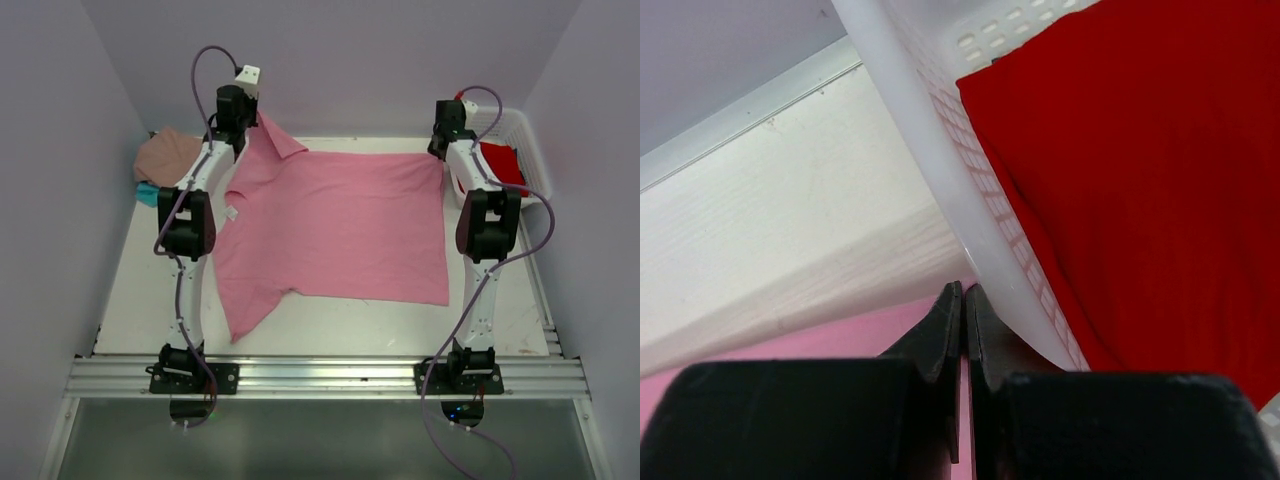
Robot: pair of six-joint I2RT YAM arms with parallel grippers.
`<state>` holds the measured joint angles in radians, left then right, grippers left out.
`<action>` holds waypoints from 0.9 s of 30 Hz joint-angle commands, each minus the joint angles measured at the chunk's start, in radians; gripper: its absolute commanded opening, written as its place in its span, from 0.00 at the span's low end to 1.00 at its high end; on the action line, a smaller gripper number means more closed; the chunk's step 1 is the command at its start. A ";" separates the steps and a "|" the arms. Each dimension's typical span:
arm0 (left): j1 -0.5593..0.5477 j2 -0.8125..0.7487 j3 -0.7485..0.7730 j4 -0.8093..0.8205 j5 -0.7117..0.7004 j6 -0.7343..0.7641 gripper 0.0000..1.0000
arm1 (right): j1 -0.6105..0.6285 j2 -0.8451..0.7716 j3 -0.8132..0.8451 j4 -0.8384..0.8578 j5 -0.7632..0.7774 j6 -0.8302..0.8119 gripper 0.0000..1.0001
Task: Fold and stack the t-shirts
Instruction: Fold the flattened tshirt in 1/3 of the way
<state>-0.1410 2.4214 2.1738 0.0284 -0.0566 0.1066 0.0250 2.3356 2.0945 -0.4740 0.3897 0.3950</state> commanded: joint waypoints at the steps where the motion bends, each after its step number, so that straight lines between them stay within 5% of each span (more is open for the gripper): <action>1: 0.049 -0.065 0.023 0.090 0.051 -0.084 0.00 | -0.017 -0.062 -0.013 0.078 0.020 -0.024 0.00; 15: 0.052 -0.174 -0.175 -0.066 -0.077 -0.096 0.00 | -0.017 -0.082 -0.056 0.064 -0.012 -0.035 0.00; 27: 0.050 -0.412 -0.527 -0.125 -0.058 -0.229 0.00 | -0.017 -0.237 -0.322 0.113 -0.029 -0.015 0.00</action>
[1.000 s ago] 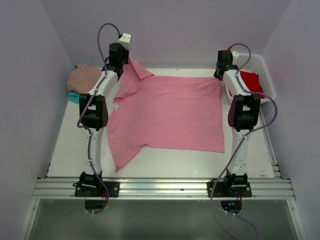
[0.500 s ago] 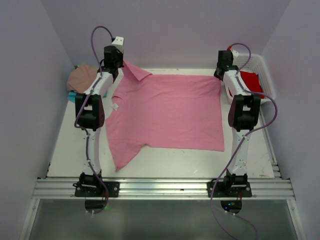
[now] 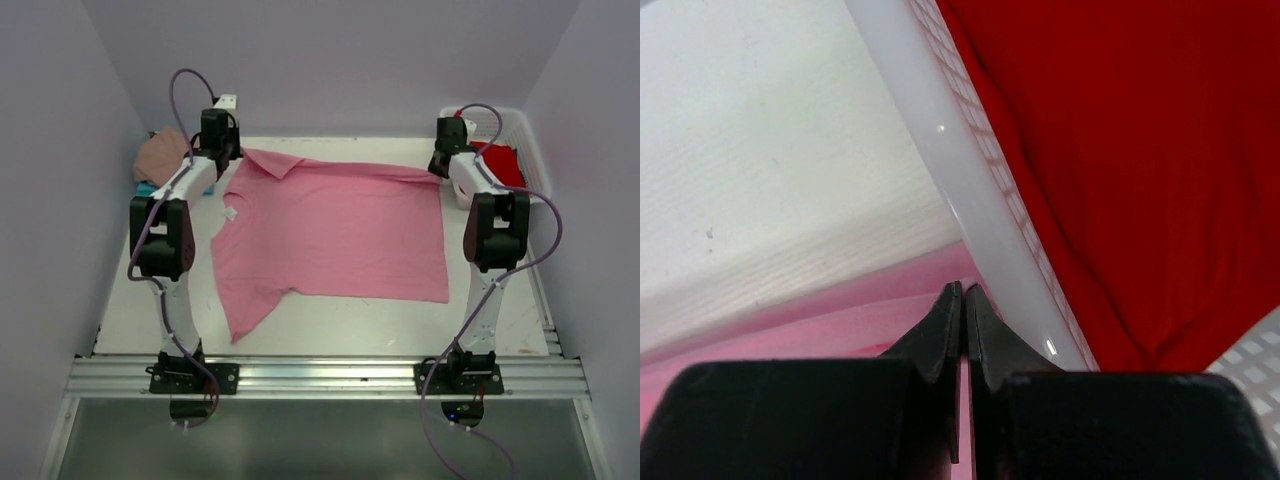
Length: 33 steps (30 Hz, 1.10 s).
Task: Fold and stack the t-shirts
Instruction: Fold the flattened tshirt in 1/3 of the way
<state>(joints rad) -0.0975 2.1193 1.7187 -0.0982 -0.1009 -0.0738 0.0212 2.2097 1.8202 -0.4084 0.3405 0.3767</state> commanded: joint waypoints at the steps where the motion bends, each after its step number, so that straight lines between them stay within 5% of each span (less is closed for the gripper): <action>1: 0.007 -0.123 -0.096 0.000 -0.016 -0.052 0.00 | -0.012 -0.120 -0.062 0.052 0.022 0.007 0.00; 15: 0.007 -0.361 -0.428 -0.017 -0.019 -0.121 0.00 | -0.014 -0.255 -0.277 0.045 0.038 0.033 0.00; 33: 0.007 -0.484 -0.518 -0.152 0.073 -0.192 0.00 | -0.012 -0.291 -0.361 0.043 0.046 0.022 0.00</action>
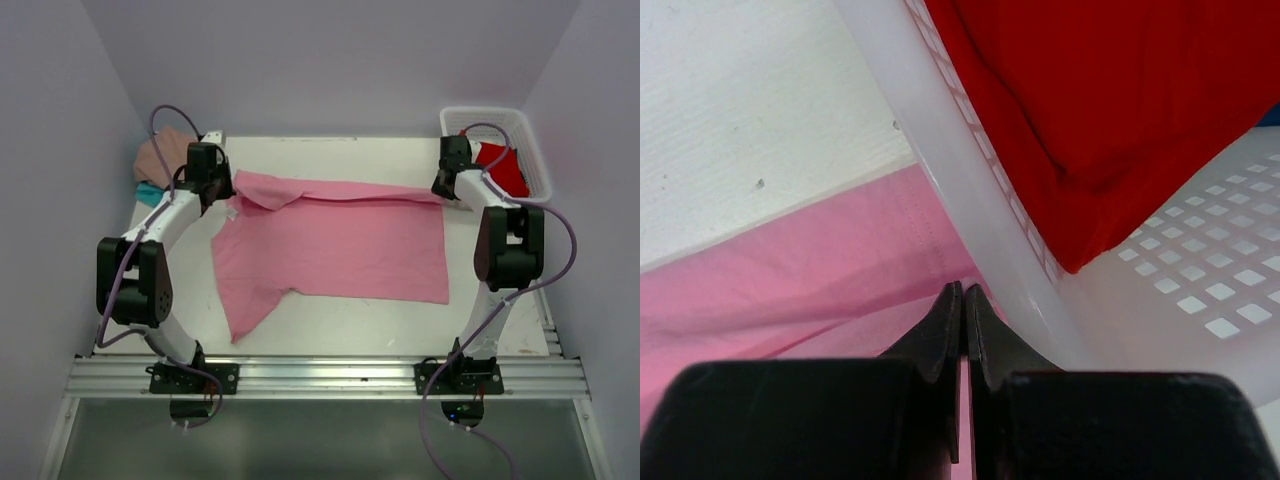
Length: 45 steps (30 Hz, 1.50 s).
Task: Fold and stack the t-shirts
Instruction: Fold the flattened tshirt in 1/3 of the way
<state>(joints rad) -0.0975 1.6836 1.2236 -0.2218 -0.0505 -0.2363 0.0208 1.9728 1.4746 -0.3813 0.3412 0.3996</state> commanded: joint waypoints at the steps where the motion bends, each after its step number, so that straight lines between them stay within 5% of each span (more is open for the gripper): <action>1: 0.007 -0.053 -0.027 -0.033 0.023 -0.029 0.00 | -0.012 -0.054 -0.019 0.016 0.044 0.001 0.00; 45: 0.007 -0.148 -0.251 -0.070 -0.046 -0.095 0.00 | 0.013 -0.058 -0.132 0.016 0.035 0.002 0.00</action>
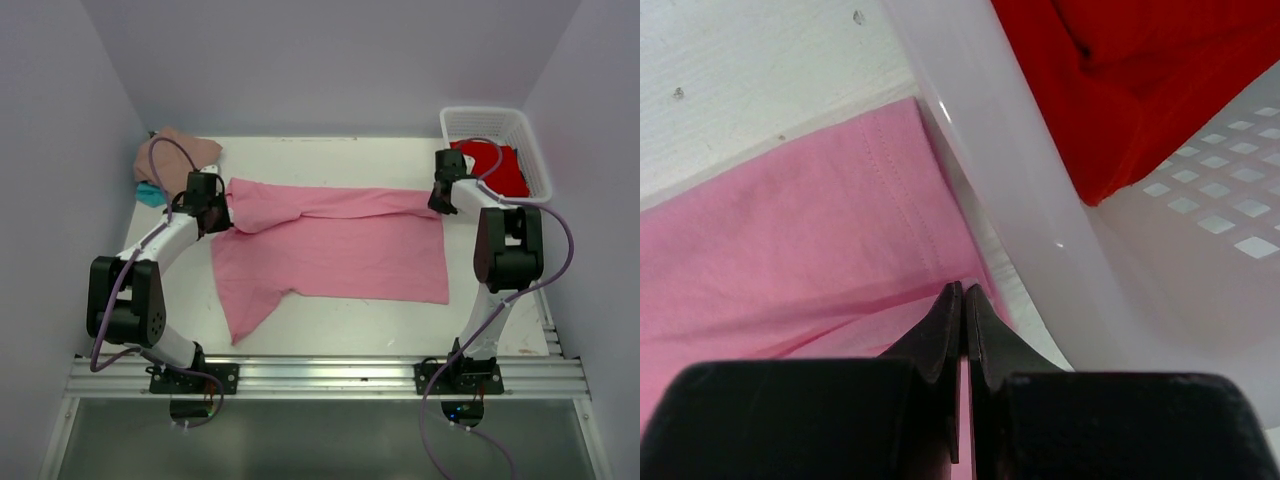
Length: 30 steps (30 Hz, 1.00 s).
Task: Fold and stack the t-shirts
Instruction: Fold the flattened tshirt in 1/3 of the way
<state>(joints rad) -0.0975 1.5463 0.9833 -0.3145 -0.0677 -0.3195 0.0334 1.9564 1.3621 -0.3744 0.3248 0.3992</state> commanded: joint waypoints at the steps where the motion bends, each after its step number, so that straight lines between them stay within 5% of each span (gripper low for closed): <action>1: 0.007 -0.014 -0.011 0.023 -0.029 -0.013 0.00 | 0.000 -0.045 -0.026 0.011 0.051 0.004 0.00; 4: 0.007 -0.025 -0.011 0.023 -0.027 -0.015 0.00 | 0.002 -0.057 -0.032 0.002 0.045 0.007 0.00; 8: 0.007 -0.054 -0.011 0.028 -0.024 -0.021 0.00 | 0.010 -0.128 -0.043 -0.037 0.030 0.024 0.65; 11: 0.007 -0.071 -0.008 0.028 -0.020 -0.023 0.00 | 0.033 -0.240 -0.080 -0.028 0.013 0.026 0.80; 13: 0.005 -0.077 -0.005 0.028 -0.012 -0.026 0.00 | 0.051 -0.313 -0.098 -0.029 -0.009 0.026 0.81; 15: 0.007 -0.078 -0.003 0.029 -0.003 -0.027 0.00 | 0.062 -0.349 -0.107 -0.032 -0.023 0.033 0.80; 17: 0.007 -0.080 -0.006 0.034 0.006 -0.030 0.00 | 0.068 -0.379 -0.113 -0.035 -0.065 0.047 0.66; 18: 0.007 -0.086 -0.011 0.034 0.012 -0.032 0.00 | 0.072 -0.387 -0.118 -0.031 -0.091 0.050 0.55; 20: 0.007 -0.086 -0.014 0.044 0.020 -0.033 0.00 | 0.077 -0.393 -0.135 0.003 -0.224 0.082 0.03; 27: 0.007 -0.089 -0.012 0.052 0.101 -0.052 0.00 | 0.204 -0.246 -0.169 0.241 -0.746 0.184 0.00; 30: 0.007 -0.106 0.015 0.055 0.147 -0.059 0.00 | 0.299 -0.142 -0.086 0.239 -0.812 0.175 0.00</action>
<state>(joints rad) -0.0975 1.4914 0.9684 -0.3016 0.0113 -0.3565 0.2447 1.7382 1.2095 -0.2127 -0.2623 0.5415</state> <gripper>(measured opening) 0.012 0.008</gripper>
